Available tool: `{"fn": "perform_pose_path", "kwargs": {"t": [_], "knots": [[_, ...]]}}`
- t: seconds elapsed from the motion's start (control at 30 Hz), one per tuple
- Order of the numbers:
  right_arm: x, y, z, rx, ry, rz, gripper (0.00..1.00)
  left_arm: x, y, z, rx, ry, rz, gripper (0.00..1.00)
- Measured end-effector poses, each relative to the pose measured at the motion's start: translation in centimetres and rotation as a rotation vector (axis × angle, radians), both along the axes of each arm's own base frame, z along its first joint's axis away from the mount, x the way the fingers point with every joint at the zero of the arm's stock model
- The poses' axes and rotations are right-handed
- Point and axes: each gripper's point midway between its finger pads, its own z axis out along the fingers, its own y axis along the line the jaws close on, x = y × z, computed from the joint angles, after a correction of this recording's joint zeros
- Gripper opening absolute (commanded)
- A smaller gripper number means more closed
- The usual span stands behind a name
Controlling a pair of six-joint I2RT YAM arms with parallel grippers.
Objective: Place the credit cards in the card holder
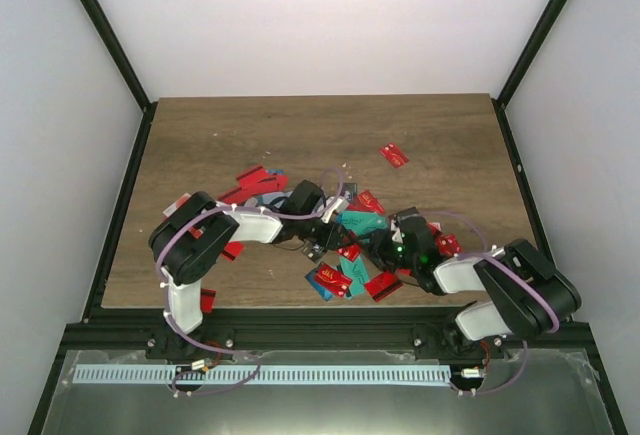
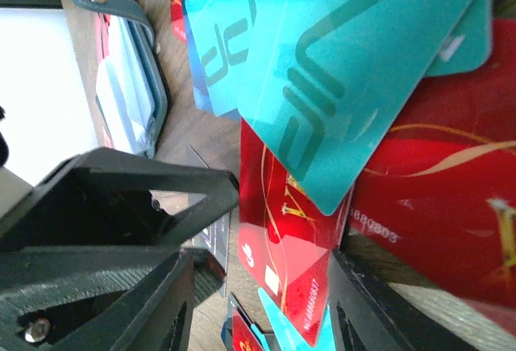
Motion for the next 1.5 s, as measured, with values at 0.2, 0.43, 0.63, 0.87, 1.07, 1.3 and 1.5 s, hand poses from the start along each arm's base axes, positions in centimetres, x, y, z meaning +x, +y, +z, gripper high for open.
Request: {"fn": "perform_pose_path", "kwargs": {"t": [0.2, 0.43, 0.63, 0.87, 1.07, 1.3, 1.5], "knots": [[0.2, -0.6, 0.1, 0.019, -0.013, -0.019, 0.47, -0.9, -0.2, 0.1, -0.048, 0.040, -0.007, 0.41], [0.1, -0.9, 0.0, 0.003, -0.019, -0.013, 0.44, -3.3, -0.4, 0.3, -0.112, 0.135, -0.032, 0.36], [-0.4, -0.5, 1.0, 0.012, -0.054, 0.032, 0.43, -5.3, -1.0, 0.5, -0.138, 0.189, -0.069, 0.32], [-0.7, 0.0, 1.9, 0.028, -0.093, 0.078, 0.42, -5.4, -0.9, 0.5, -0.151, 0.205, -0.052, 0.30], [-0.9, -0.6, 1.7, -0.043, -0.107, 0.093, 0.43, -4.8, 0.0, 2.4, -0.129, 0.146, 0.004, 0.35], [1.9, -2.8, 3.8, -0.212, -0.184, 0.010, 0.46, -2.1, 0.4, 3.9, -0.060, 0.022, 0.084, 0.40], [5.4, -6.9, 3.6, -0.359, -0.180, -0.079, 0.47, 0.2, 1.0, 3.2, 0.035, -0.029, 0.171, 0.44]]}}
